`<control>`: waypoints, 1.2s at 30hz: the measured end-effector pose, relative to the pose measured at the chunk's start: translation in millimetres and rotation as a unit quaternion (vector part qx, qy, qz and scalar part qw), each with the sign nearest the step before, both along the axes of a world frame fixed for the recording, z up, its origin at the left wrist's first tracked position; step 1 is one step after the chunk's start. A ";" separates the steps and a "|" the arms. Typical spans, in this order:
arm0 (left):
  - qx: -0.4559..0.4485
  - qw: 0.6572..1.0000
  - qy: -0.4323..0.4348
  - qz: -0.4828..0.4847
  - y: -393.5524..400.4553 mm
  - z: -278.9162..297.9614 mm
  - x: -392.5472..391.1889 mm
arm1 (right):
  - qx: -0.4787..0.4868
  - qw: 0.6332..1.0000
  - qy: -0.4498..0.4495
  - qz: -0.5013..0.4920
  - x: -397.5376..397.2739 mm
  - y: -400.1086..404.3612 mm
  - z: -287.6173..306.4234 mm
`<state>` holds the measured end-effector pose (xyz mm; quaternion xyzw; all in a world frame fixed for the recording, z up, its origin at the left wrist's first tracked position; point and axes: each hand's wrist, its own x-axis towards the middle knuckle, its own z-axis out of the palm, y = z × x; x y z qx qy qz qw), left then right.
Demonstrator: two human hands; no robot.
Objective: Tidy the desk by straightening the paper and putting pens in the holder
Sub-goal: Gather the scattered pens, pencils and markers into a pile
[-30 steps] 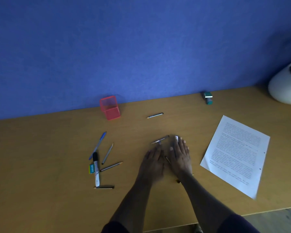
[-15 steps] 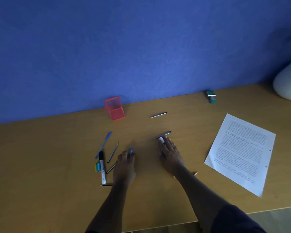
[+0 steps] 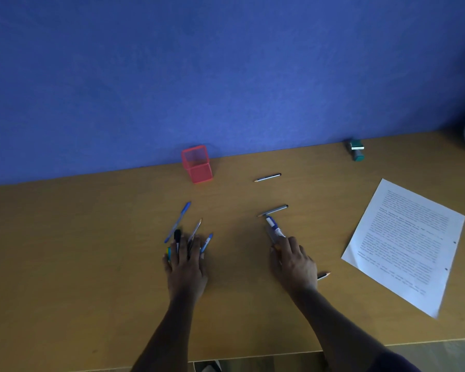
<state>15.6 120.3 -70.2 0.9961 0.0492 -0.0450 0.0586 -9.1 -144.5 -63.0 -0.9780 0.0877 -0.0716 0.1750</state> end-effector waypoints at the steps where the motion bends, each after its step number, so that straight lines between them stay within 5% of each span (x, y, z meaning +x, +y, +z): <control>1: -0.004 1.000 -0.001 -0.005 3.2 -0.3 0.7 | 0.000 1.000 0.005 0.016 -0.7 3.8 -1.6; 12: -0.016 1.000 0.009 -0.015 34.8 -3.1 -1.6 | 0.052 0.990 0.039 0.124 12.9 52.5 6.6; 23: -0.018 1.000 0.005 -0.025 38.5 1.0 -1.9 | 0.118 0.943 0.093 0.297 53.0 108.4 9.0; 29: -0.004 0.999 -0.002 -0.054 55.4 8.4 -2.6 | 0.029 0.986 0.021 0.163 64.7 80.9 17.9; 36: -0.025 1.000 -0.019 0.005 58.8 13.7 -8.6 | 0.096 0.957 0.111 0.250 63.8 93.1 18.7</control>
